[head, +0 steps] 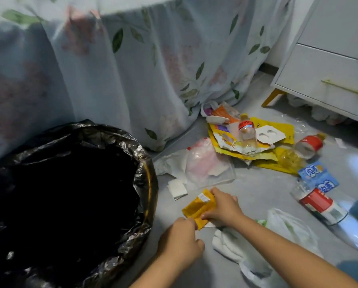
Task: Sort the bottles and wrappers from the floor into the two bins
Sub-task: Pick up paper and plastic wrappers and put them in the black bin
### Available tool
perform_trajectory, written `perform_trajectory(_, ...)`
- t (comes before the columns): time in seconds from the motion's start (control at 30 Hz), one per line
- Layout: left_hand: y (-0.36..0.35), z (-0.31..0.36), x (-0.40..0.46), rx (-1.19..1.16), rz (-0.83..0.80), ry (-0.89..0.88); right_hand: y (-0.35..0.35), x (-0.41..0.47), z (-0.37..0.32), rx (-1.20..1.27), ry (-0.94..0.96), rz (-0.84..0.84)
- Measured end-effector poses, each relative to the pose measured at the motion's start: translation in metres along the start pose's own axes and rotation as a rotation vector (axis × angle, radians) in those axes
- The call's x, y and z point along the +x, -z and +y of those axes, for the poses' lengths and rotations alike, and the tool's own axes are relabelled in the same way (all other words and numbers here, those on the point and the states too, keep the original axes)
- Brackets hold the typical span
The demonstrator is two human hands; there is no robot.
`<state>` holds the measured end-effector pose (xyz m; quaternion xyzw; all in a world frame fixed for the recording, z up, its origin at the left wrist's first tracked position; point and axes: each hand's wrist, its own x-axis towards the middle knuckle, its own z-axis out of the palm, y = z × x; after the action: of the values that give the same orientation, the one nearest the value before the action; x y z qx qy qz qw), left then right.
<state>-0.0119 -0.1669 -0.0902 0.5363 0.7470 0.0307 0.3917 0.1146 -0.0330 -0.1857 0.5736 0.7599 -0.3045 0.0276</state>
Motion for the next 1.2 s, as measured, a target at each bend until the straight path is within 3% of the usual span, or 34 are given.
perform_trajectory(0.23,0.024,0.023,-0.004,-0.159,0.214,-0.009,0.049,-0.052,0.003,0.587,0.057,-0.05)
perform_trajectory(0.43,0.072,0.056,-0.042,-0.099,0.202,-0.105,0.131,-0.117,-0.043,0.742,0.118,-0.148)
perform_trajectory(0.53,0.118,0.066,-0.072,-0.135,0.202,-0.167,0.175,-0.139,-0.087,0.714,0.212,-0.156)
perform_trajectory(0.67,0.188,0.06,-0.113,-0.386,0.177,-0.203,0.223,-0.16,-0.153,0.648,0.349,-0.178)
perform_trajectory(0.83,0.253,0.034,-0.152,-0.424,0.31,-0.192,0.242,-0.169,-0.218,0.612,0.467,-0.219)
perform_trajectory(1.0,0.273,-0.023,-0.143,-0.492,0.323,-0.047,0.209,-0.159,-0.212,0.333,0.406,-0.254)
perform_trajectory(1.1,0.262,-0.057,-0.126,-0.487,0.285,0.095,0.191,-0.149,-0.189,0.101,0.324,-0.33)
perform_trajectory(1.2,0.239,-0.085,-0.115,-0.418,0.259,0.217,0.189,-0.141,-0.174,0.031,0.209,-0.327)
